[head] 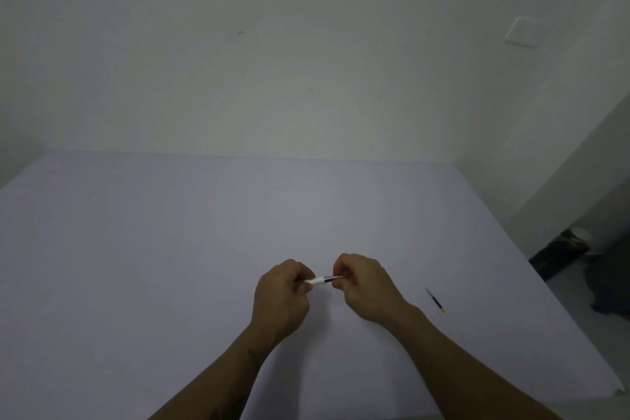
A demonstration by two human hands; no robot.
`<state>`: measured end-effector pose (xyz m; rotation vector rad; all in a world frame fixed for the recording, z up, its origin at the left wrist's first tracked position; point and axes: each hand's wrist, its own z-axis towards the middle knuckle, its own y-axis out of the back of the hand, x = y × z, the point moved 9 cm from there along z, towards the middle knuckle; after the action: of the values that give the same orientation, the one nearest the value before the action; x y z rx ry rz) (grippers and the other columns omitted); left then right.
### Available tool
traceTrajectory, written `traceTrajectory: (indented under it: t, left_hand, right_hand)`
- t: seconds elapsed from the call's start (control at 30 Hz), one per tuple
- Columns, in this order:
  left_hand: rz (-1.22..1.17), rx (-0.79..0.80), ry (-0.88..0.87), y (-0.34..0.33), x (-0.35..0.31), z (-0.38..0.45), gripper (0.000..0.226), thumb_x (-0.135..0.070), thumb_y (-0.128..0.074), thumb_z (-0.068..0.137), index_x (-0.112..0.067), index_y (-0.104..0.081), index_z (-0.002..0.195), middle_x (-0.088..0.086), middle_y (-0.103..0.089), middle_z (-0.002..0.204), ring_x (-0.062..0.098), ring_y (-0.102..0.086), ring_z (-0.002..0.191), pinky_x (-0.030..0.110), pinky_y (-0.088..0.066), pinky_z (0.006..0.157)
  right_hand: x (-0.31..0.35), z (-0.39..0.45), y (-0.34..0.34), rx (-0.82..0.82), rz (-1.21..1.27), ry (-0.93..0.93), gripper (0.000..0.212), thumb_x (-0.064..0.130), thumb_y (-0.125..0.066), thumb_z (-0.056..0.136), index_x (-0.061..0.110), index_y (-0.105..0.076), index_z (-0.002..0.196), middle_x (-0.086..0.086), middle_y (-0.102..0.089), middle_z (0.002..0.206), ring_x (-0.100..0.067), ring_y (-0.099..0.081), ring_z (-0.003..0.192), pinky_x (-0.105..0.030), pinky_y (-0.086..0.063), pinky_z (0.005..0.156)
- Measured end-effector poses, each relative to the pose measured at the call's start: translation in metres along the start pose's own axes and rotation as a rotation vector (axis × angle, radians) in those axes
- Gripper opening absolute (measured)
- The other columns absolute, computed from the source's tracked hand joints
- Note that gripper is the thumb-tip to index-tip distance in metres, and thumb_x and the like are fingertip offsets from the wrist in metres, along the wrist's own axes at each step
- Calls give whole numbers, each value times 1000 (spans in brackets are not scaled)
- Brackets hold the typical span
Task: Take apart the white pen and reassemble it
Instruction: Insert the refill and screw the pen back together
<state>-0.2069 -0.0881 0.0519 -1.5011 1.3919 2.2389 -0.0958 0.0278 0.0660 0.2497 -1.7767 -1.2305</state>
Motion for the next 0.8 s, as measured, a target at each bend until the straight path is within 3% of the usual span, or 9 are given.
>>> traceTrajectory:
  t: [0.13, 0.2, 0.33, 0.47, 0.57, 0.7, 0.8]
  left_hand:
    - [0, 8, 9, 0, 3, 0, 14, -6, -67, 83, -19, -69, 84, -5, -68, 80, 13, -61, 74, 30, -56, 69]
    - [-4, 16, 33, -2, 4, -1, 14, -6, -67, 84, -19, -69, 84, -5, -67, 81, 13, -61, 75, 29, -56, 71]
    - [-1, 19, 58, -4, 6, -1, 13, -7, -68, 84, -19, -69, 86, -6, -67, 82, 13, -61, 75, 25, -55, 72]
    - [-2, 21, 43, -5, 5, 0, 13, -6, -67, 84, -19, -69, 86, -5, -68, 83, 13, -62, 75, 23, -53, 70]
    - [-5, 14, 48, -4, 5, 1, 14, -6, -67, 84, -19, -69, 85, -5, -68, 82, 12, -62, 75, 25, -54, 70]
    - [7, -2, 33, -2, 4, 1, 13, -7, -67, 84, -19, -69, 85, -5, -68, 82, 13, -62, 76, 27, -56, 71]
    - [16, -12, 18, -2, 2, 1, 13, -7, -67, 84, -19, -69, 85, -6, -67, 82, 12, -61, 75, 28, -57, 72]
  right_hand:
    - [-2, 0, -2, 19, -16, -19, 10, 28, -60, 91, 23, -67, 86, 7, -60, 78, -14, -58, 72, -30, -47, 64]
    - [-3, -2, -3, 16, 20, -25, 3, 26, -65, 88, 24, -65, 88, 6, -63, 81, -14, -59, 71, -27, -48, 61]
    - [-2, -4, -4, 16, 59, -18, 21, 16, -71, 84, 28, -58, 95, 7, -61, 85, -9, -57, 70, -17, -41, 61]
    - [2, -1, -1, -5, 10, 14, 18, 14, -66, 85, 28, -56, 81, 11, -55, 76, -9, -52, 67, -20, -41, 61]
    - [0, 2, -2, 1, -12, 10, 6, 21, -63, 90, 25, -63, 86, 11, -55, 79, -9, -53, 70, -19, -39, 61]
    - [-2, 4, -6, 26, -25, 1, 17, 26, -54, 96, 19, -68, 91, 8, -55, 81, -10, -52, 71, -24, -42, 61]
    - [-2, 2, -5, 7, 34, -3, 6, 27, -65, 89, 23, -64, 94, 8, -59, 83, -10, -55, 70, -21, -43, 60]
